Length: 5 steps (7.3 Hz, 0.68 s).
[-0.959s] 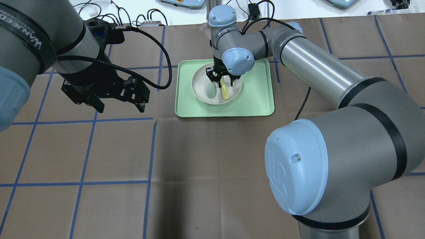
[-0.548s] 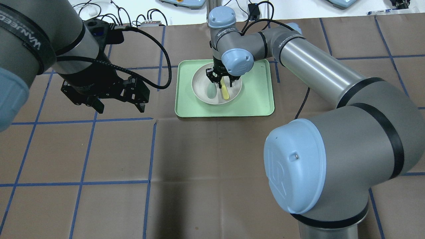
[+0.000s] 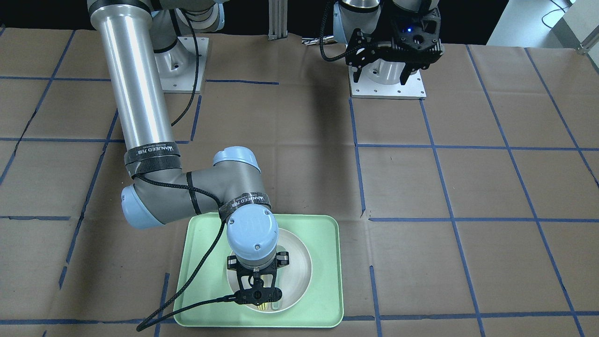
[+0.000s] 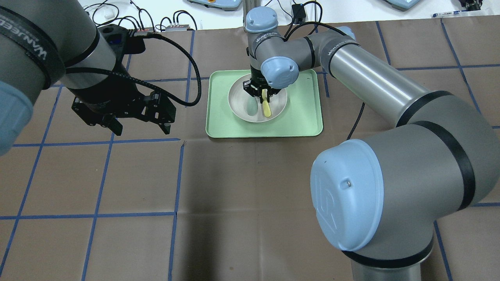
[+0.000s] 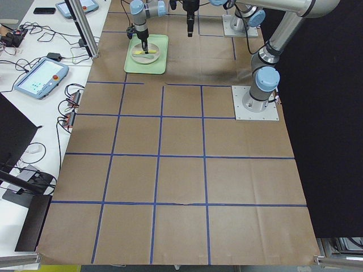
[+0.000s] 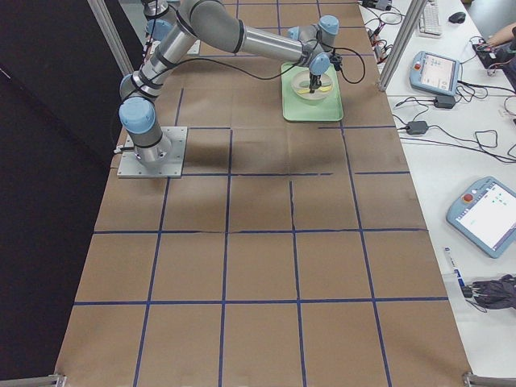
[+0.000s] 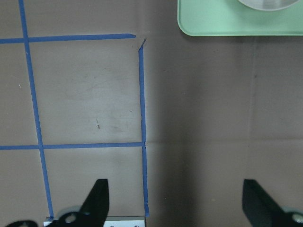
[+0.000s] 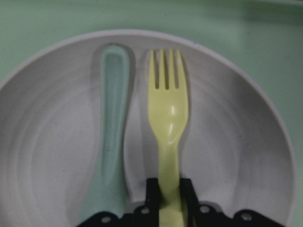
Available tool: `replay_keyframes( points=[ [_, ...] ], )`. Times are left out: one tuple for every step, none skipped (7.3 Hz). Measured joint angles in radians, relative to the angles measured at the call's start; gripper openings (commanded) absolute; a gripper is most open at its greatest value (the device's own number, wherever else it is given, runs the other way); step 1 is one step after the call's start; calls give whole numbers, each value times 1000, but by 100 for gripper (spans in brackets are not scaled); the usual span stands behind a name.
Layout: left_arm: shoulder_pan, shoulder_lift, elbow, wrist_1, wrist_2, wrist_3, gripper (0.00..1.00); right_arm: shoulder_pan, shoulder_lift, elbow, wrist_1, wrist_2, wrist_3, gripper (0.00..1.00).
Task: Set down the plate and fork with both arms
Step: 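Lift the yellow fork with the right gripper and carry it beside the plate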
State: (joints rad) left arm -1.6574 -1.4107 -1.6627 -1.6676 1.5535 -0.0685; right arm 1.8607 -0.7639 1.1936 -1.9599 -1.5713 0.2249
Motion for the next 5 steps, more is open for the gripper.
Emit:
replay_keyframes(
  points=[
    [0,7,-4,0,0,-4,100,0,-3,-1,0,0,1,4],
    [1,11,-5,0,0,-8,100,0,-7,-2,0,-1,2,4],
    [1,12,-5,1,0,-13,100,0,-14,-4,2,4,8,4],
    [1,13,-5,1,0,-21,100,0,-30,-9,11,20,23,4],
    [1,14,-6,2,1,-34,100,-2,-52,-14,28,33,38,4]
  ],
)
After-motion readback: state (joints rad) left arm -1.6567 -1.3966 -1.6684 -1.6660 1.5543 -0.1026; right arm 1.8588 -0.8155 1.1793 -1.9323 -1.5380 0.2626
